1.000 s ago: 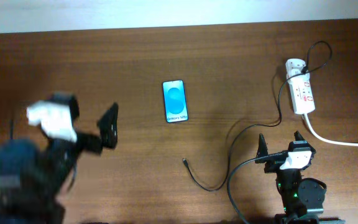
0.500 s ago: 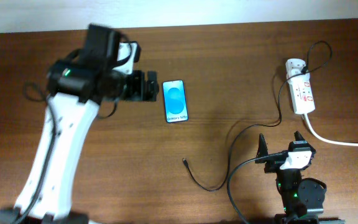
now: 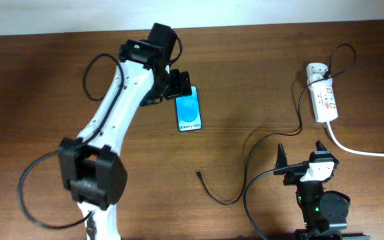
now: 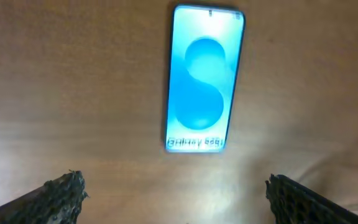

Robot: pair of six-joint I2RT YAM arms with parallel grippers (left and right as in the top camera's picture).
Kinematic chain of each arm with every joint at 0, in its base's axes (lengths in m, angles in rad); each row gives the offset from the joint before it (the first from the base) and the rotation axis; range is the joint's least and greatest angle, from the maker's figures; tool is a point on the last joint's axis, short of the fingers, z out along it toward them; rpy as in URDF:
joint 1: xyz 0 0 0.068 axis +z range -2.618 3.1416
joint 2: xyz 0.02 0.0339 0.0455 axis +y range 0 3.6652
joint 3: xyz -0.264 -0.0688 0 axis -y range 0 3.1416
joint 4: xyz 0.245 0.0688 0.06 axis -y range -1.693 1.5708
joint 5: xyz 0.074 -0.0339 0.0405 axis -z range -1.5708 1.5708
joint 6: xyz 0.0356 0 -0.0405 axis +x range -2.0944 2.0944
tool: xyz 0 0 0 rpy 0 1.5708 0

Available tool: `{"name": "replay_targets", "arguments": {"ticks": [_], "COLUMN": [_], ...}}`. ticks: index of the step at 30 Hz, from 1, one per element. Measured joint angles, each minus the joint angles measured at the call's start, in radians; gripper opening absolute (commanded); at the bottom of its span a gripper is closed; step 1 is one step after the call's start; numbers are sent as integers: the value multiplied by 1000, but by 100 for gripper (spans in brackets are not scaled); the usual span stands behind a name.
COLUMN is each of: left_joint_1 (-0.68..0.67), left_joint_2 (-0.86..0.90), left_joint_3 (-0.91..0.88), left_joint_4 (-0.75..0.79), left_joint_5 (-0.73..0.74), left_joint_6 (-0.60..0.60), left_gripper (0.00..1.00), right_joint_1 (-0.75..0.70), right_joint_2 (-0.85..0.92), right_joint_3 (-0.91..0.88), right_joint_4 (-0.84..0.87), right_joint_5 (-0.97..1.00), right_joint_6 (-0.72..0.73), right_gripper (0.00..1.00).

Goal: Plug charger to phone and switch on socket
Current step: 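Move the left gripper forward over the blue phone, then lower the left gripper and grasp the blue phone's edge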

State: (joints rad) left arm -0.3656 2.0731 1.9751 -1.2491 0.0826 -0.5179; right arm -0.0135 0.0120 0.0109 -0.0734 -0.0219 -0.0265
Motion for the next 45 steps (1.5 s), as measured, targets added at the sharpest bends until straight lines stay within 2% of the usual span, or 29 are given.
{"name": "replay_targets", "arguments": {"ticks": [5, 12, 21, 32, 45], "left_joint_1": [-10, -80, -83, -83, -114], "left_joint_2": [65, 188, 275, 278, 316], "left_joint_3": [0, 0, 0, 0, 0], "left_joint_4": [67, 126, 166, 267, 291], "left_joint_5": [-13, -29, -88, -91, -129], "left_joint_6": [-53, -60, -63, -46, -43], "left_gripper": [99, 99, 99, 99, 99], "right_joint_1": [0, 0, 0, 0, 0], "right_joint_2": [0, 0, 0, 0, 0], "right_joint_3": [0, 0, 0, 0, 0], "right_joint_4": [0, 0, 0, 0, 0], "right_joint_5": [0, 0, 0, 0, 0], "right_joint_6": [0, 0, 0, 0, 0], "right_gripper": [98, 98, 98, 98, 98]}}
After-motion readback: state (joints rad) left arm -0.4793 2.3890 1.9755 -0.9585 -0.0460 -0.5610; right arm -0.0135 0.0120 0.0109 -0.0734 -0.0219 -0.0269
